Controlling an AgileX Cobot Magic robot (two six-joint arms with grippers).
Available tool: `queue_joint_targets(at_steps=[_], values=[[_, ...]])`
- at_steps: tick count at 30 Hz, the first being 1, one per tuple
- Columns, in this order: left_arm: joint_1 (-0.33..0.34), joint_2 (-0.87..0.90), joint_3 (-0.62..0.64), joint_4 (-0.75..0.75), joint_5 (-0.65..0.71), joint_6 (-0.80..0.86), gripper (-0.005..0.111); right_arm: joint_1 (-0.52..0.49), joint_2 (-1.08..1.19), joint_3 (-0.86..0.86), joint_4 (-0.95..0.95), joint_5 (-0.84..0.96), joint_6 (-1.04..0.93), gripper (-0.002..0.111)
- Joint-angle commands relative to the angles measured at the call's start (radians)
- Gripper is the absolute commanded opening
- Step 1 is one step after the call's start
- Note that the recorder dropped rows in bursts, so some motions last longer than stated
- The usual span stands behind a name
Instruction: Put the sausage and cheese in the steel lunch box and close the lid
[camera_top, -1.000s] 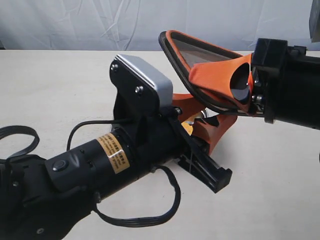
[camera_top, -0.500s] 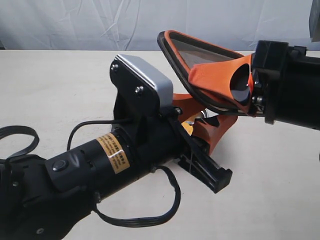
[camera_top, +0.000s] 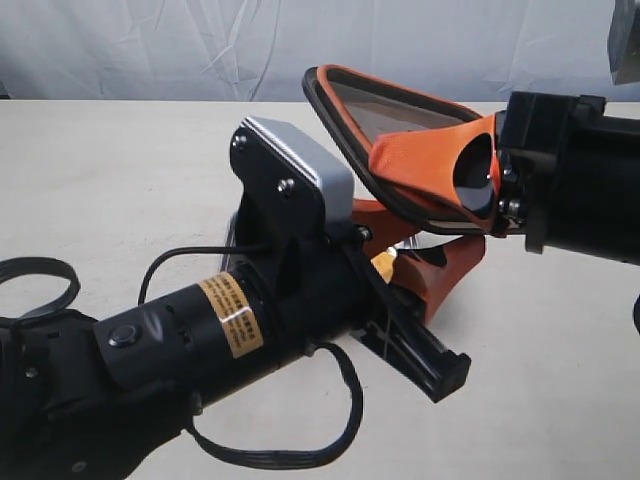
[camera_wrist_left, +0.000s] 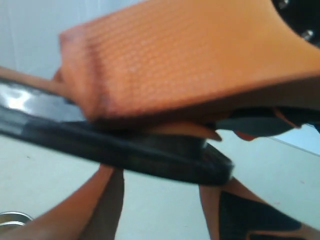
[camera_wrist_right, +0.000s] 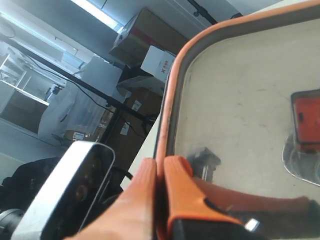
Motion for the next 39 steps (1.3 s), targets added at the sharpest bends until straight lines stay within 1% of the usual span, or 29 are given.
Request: queue_joint_targets(at_steps=[1,6,17,20,27,28,29,31,34,39], values=[[-0.010,-0.005,-0.017,0.033,-0.058,-0.027,0.047,-0.001,0.006,-0.001,-0.022,0.023,-0.014,-0.001],[-0.010,-0.005,-0.017,0.033,-0.070,-0.073,0.047,-0.001,0.006,-0.001,-0.022,0.024,-0.041,-0.001],[-0.010,-0.005,-0.017,0.026,-0.076,-0.073,0.047,-0.001,-0.014,-0.001,-0.019,0.032,-0.053,-0.001],[-0.010,-0.005,-0.017,0.001,-0.078,-0.073,0.047,-0.001,-0.028,-0.001,-0.023,0.032,-0.053,-0.001],[-0.010,-0.005,-0.017,-0.025,-0.116,-0.076,0.045,-0.001,-0.036,-0.001,-0.055,0.052,-0.048,-0.001],[-0.010,-0.005,-0.017,-0.037,-0.119,-0.076,0.043,-0.001,-0.036,-0.001,-0.055,0.054,-0.048,-0.001],[-0.010,-0.007,-0.017,-0.059,-0.119,-0.076,0.039,-0.001,-0.036,-0.001,-0.055,0.060,-0.048,-0.001],[-0.010,-0.007,-0.017,-0.096,-0.120,-0.076,0.024,-0.001,-0.039,-0.001,-0.055,0.065,-0.048,-0.001],[-0.010,-0.007,-0.017,-0.101,-0.134,-0.070,0.001,-0.001,-0.041,-0.001,-0.055,0.068,-0.048,-0.001],[-0.010,-0.007,-0.017,-0.099,-0.166,-0.068,0.000,-0.001,-0.041,-0.001,-0.055,0.068,-0.045,-0.001]])
